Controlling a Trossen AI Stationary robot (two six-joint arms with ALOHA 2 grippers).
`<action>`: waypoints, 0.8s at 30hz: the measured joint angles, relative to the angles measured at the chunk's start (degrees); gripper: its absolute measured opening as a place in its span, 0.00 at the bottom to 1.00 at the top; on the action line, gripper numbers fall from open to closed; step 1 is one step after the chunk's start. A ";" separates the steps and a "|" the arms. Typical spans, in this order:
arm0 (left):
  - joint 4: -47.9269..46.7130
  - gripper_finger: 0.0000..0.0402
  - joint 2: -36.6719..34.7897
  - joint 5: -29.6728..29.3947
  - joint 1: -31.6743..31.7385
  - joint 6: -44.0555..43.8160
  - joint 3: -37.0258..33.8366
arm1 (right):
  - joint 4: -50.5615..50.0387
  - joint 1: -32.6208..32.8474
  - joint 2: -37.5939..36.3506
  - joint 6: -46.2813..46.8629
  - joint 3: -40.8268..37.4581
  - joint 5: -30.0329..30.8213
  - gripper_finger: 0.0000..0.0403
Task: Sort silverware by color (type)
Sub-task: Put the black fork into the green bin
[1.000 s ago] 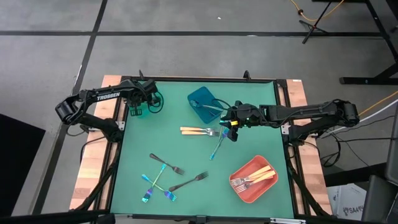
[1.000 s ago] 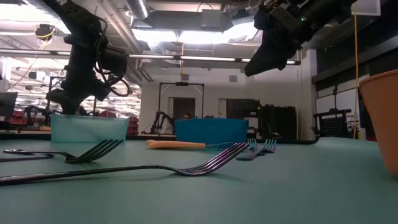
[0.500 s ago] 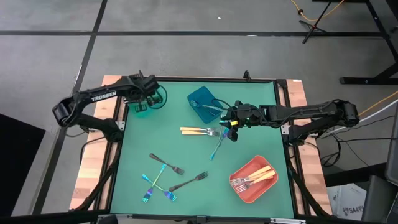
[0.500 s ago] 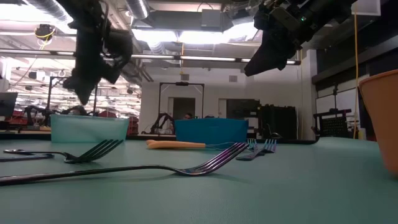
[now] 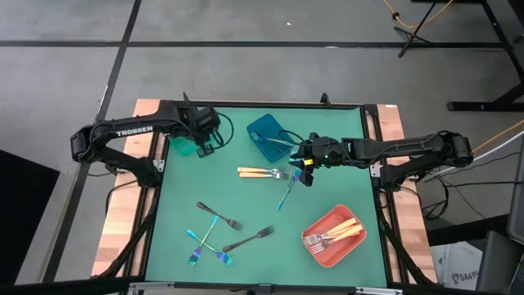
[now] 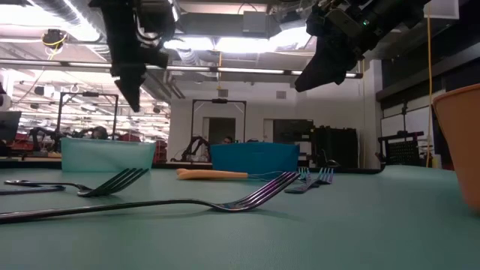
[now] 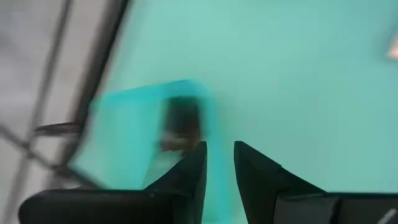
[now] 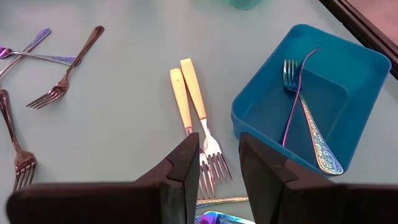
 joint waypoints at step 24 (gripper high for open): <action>7.32 0.19 0.04 8.93 -31.56 -39.70 -0.01 | -0.04 0.00 0.00 -0.01 -0.02 -0.02 0.26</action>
